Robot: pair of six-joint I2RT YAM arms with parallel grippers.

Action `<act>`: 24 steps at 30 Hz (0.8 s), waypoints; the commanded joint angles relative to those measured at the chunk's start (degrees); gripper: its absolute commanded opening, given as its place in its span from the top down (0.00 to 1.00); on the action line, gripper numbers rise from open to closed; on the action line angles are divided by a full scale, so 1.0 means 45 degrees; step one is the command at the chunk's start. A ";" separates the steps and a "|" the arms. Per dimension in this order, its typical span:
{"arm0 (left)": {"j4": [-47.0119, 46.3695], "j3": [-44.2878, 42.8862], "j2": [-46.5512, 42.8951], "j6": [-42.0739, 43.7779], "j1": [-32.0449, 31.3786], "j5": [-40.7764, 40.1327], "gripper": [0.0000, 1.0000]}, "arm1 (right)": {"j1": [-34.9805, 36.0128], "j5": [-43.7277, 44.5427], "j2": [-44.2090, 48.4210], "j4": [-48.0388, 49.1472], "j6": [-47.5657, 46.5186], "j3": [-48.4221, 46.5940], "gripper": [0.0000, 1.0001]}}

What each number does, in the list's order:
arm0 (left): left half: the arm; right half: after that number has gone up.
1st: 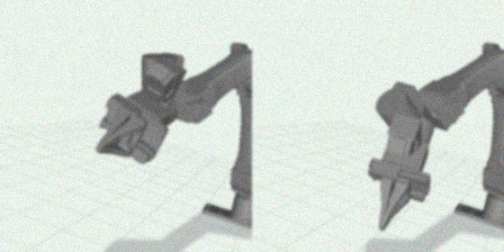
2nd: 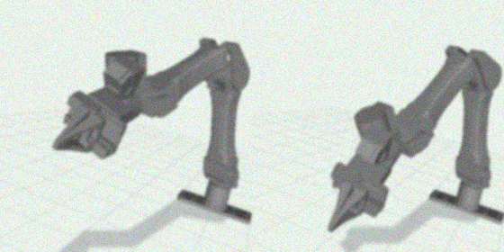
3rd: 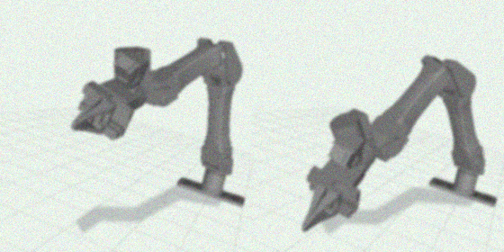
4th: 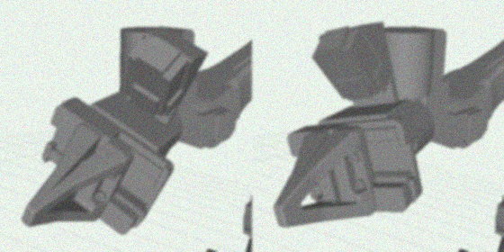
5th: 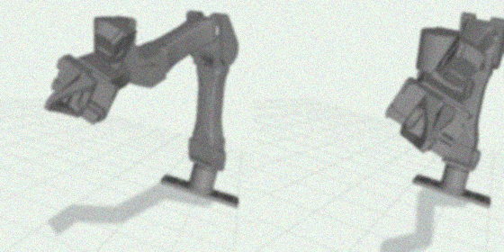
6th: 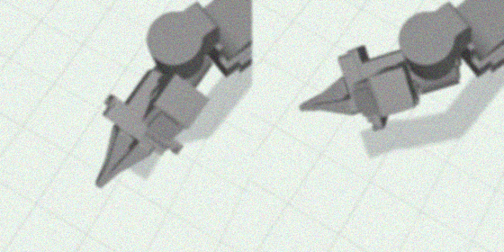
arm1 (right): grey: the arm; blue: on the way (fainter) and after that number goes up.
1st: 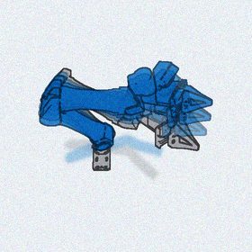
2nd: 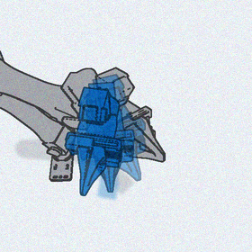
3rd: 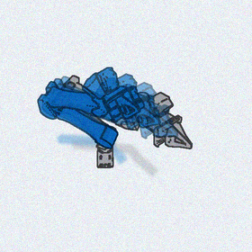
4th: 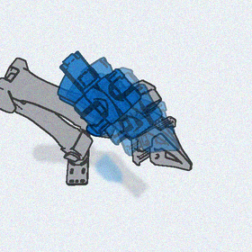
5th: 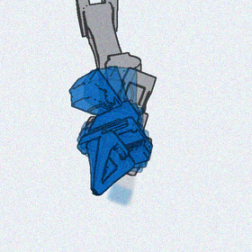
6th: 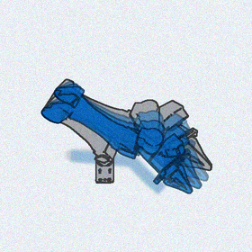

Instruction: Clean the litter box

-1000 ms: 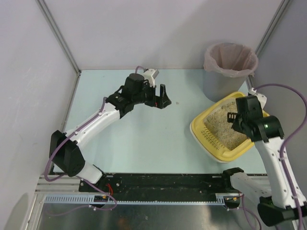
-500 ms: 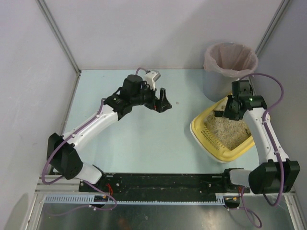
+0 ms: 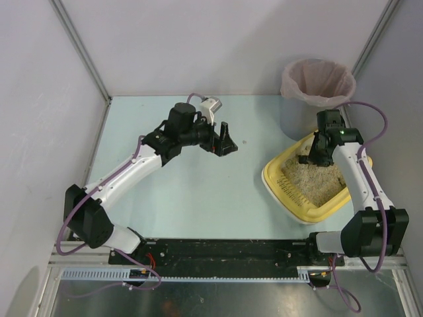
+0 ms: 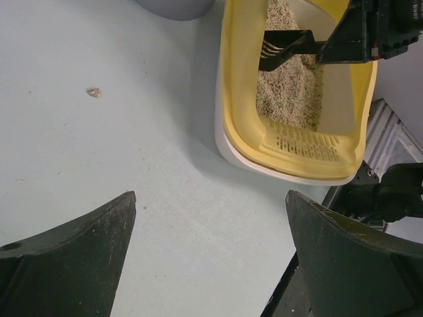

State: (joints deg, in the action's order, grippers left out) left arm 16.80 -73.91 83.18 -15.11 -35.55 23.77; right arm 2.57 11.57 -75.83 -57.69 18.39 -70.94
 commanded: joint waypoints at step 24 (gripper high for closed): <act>-0.0490 -0.0080 -0.0144 -0.0352 0.0029 0.0733 0.02 | -0.0688 0.1081 -0.1839 0.1354 -0.0395 -0.0564 1.00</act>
State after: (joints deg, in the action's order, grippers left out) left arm 16.80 -73.91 83.18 -15.75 -35.55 24.86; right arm -1.02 10.72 -81.08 -55.13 18.39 -72.86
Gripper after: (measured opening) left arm 0.982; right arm 0.283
